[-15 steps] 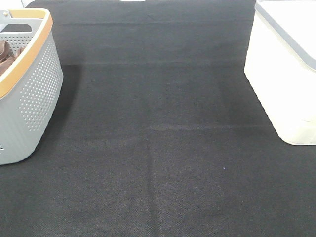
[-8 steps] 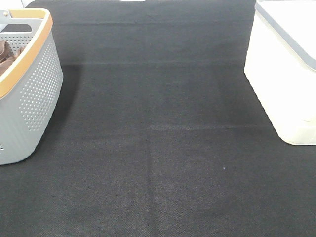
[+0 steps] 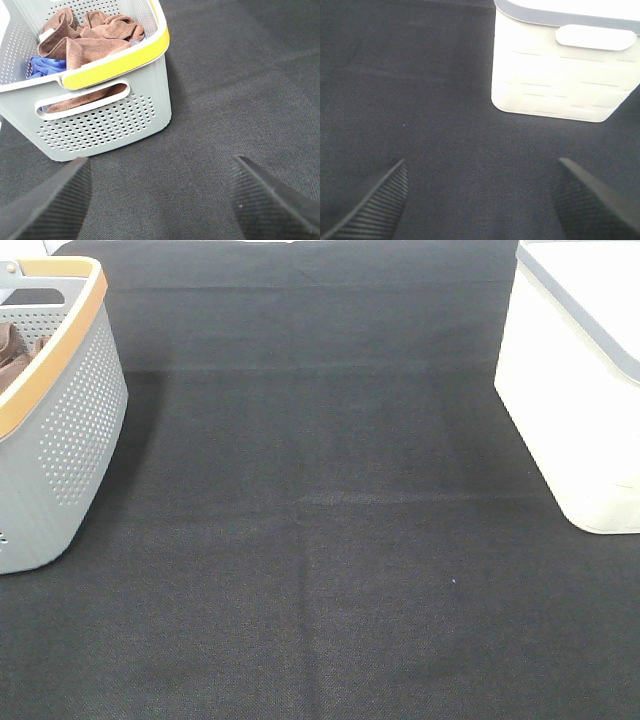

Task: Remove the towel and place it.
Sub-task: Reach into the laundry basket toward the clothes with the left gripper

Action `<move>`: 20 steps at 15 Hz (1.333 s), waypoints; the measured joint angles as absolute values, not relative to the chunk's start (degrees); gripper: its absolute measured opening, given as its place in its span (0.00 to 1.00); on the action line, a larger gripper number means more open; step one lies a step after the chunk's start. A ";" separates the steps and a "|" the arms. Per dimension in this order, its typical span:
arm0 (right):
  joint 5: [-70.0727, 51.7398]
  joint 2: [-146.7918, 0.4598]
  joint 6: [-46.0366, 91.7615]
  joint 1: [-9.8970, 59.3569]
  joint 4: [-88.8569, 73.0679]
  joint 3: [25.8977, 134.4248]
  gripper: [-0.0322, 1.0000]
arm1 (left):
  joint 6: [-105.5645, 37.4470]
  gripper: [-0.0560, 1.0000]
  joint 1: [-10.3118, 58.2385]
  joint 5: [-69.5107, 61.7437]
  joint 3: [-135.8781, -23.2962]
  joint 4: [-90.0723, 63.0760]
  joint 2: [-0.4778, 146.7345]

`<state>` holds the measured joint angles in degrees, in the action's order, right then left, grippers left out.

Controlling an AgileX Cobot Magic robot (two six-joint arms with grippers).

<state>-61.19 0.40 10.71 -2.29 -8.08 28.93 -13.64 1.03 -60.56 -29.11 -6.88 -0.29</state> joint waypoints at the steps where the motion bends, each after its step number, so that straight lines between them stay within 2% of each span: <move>1: -61.19 0.40 10.71 -2.29 -8.08 28.93 0.76 | -13.64 0.74 1.03 -60.56 -29.11 -6.88 -0.29; 20: -61.19 0.40 10.71 -2.29 -8.08 28.93 0.76 | -13.64 0.74 1.03 -60.56 -29.11 -6.88 -0.29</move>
